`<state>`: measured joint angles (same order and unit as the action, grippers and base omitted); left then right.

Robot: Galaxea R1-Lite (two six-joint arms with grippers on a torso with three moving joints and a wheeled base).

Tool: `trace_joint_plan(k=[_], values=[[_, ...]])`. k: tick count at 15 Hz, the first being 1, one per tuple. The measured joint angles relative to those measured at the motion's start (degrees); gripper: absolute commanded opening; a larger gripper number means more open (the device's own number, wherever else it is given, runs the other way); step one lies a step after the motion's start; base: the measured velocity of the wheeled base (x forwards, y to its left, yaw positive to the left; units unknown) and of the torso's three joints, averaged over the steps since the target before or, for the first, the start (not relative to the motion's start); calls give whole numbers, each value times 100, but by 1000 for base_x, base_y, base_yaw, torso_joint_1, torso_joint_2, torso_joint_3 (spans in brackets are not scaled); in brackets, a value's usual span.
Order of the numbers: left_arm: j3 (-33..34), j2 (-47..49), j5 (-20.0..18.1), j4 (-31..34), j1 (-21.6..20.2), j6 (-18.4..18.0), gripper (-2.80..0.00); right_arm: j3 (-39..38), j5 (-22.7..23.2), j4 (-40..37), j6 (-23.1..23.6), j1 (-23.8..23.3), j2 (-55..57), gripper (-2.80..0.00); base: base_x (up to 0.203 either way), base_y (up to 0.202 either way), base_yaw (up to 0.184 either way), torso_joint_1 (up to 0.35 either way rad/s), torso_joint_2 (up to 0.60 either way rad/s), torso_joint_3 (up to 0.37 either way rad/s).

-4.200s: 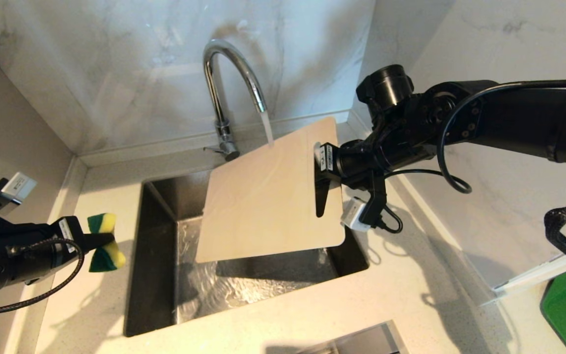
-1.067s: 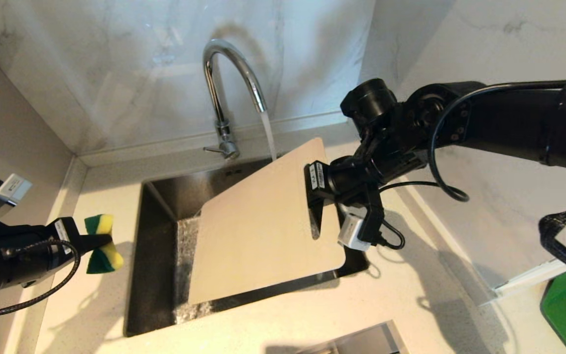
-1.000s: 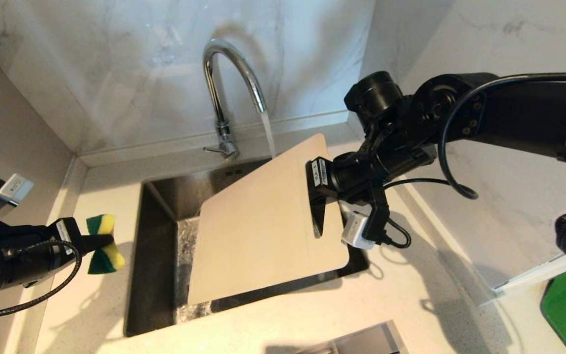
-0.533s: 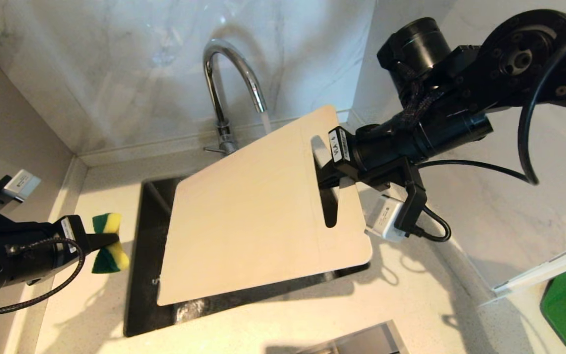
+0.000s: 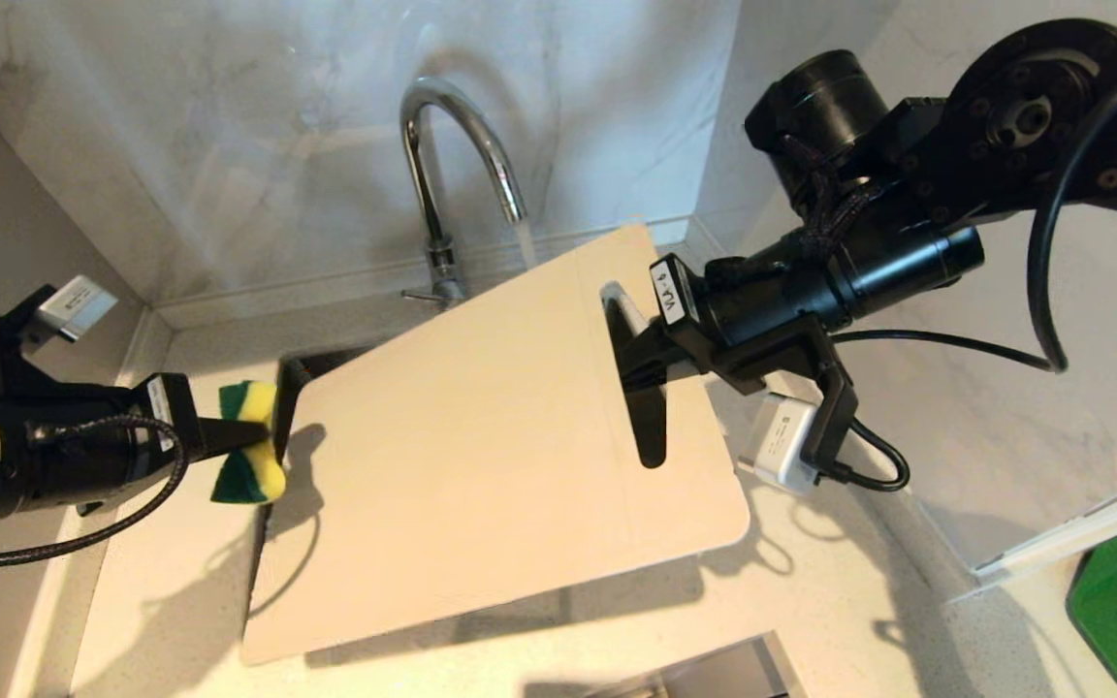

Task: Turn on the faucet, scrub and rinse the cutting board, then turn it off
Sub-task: Scrub the cutting board underwater

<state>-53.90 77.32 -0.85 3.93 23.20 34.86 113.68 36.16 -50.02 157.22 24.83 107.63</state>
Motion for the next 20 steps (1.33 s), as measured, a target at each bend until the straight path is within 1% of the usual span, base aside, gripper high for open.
trace_joint_plan(k=[3,5,7,9,11,13,15,20], values=[[-438,280,35,39,304,28,-280,0,0,-3,2,5,42,-280,0,0,0,0,0,0],[-850,538,74,118,460,111,-280,0,-24,-14,2,29,74,-280,0,0,0,0,0,0],[-1229,797,140,310,750,191,-280,0,-111,-37,2,83,83,-280,0,0,0,0,0,0],[-1507,1010,411,379,1134,207,-280,2,-573,-265,0,175,101,-280,0,0,0,0,0,0],[-1844,1246,637,392,1471,208,-280,5,-1228,-463,0,423,160,-280,0,0,0,0,0,0],[-2194,1509,851,420,1746,204,-280,6,-1345,-473,2,507,183,-280,0,0,0,0,0,0],[-2654,1814,1019,533,1899,204,-280,10,-1356,-472,0,569,185,-280,0,0,0,0,0,0],[-3824,2690,1041,860,1991,163,-280,-33,-1386,-480,2,711,100,-280,0,0,0,0,0,0]])
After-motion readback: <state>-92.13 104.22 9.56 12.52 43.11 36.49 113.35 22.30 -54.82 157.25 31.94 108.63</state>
